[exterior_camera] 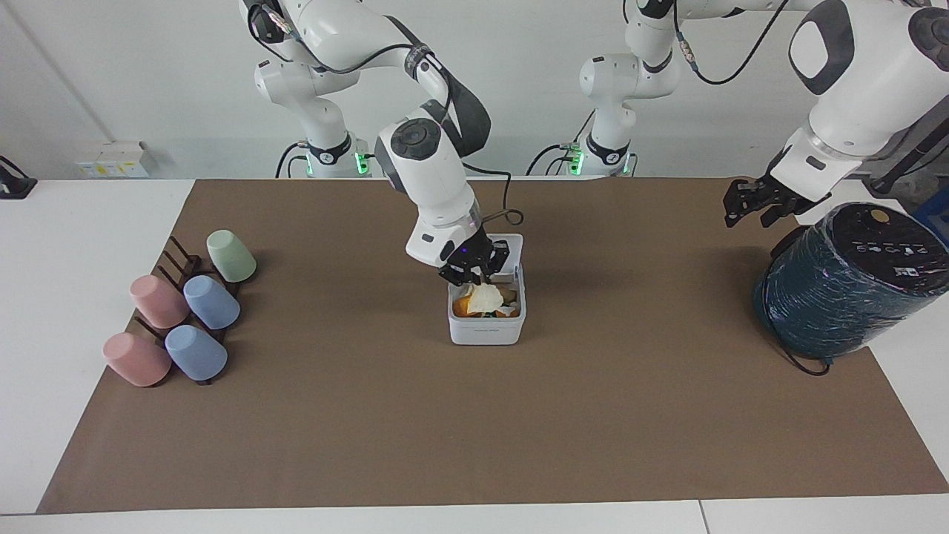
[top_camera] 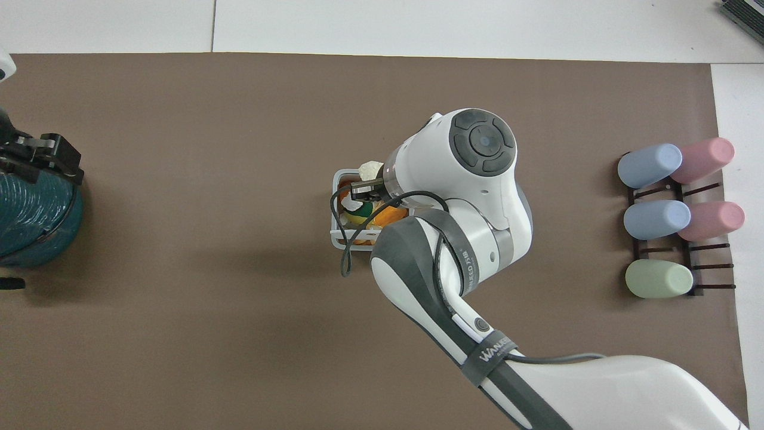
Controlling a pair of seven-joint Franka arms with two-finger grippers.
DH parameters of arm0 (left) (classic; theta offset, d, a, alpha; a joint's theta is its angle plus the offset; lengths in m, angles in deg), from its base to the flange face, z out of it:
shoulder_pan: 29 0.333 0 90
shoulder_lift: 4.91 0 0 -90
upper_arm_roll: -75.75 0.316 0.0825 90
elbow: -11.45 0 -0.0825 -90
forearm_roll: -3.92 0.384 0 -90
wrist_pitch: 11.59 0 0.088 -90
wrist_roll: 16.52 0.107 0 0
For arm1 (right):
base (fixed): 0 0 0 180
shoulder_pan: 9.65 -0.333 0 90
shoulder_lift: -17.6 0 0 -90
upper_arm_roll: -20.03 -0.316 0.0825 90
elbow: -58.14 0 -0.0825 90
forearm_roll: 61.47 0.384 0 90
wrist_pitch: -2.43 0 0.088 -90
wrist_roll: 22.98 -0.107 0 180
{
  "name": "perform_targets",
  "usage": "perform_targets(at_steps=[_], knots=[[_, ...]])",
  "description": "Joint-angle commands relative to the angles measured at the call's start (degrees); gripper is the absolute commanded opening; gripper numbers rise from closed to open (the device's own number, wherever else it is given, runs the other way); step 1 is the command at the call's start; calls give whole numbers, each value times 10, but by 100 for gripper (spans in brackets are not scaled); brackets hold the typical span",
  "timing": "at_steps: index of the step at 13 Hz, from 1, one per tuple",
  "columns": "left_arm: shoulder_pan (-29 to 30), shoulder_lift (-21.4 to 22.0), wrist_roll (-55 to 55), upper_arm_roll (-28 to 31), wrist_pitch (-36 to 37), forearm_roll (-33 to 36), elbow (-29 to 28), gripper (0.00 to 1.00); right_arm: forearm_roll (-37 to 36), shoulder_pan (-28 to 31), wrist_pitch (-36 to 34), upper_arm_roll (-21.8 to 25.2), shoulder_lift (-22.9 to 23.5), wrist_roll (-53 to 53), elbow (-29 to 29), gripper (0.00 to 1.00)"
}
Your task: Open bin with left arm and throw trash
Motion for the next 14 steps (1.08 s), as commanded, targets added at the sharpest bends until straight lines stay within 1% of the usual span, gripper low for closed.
perform_targets(at_steps=[1, 2, 3, 4, 5, 7, 8, 9, 10, 12, 13, 14], knots=[[-5, 25, 10, -7, -51, 4, -47, 63, 15, 1, 4, -1, -1, -16, 9, 15], [-5, 28, 12, -8, -65, 0, -55, 63, 15, 0, 4, -1, -2, -19, 11, 46], [-5, 32, 16, -8, -82, -12, -65, 63, 15, 1, 4, -1, -2, -25, 11, 64], [-5, 37, 19, -8, -101, -25, -79, 63, 15, 0, 7, -1, -2, -27, 11, 100], [-5, 42, 20, -8, -110, -25, -90, 63, 14, 0, 9, -1, -2, -27, 11, 100], [-5, 44, 41, -8, -109, -25, -93, 64, 14, 0, 9, -1, -2, -27, 11, 100], [-4, 44, 44, -8, -109, -25, -93, 67, 14, 0, 9, -1, -2, -27, 11, 100], [-4, 44, 44, -8, -109, -25, -91, 73, 12, -1, 8, -1, -2, -28, 10, 100], [-3, 45, 44, -7, -109, -25, -91, 81, 4, -4, 7, -1, -5, -30, 8, 100], [-3, 46, 44, -6, -109, -25, -89, 92, -14, 1, 2, 5, -22, -43, 7, 100], [-3, 46, 43, -6, -109, -23, -88, 100, -48, 9, 0, 7, -34, -56, 6, 100], [-3, 48, 43, -5, -112, -23, -88, 100, -96, 28, 0, 7, -42, -69, 6, 100]])
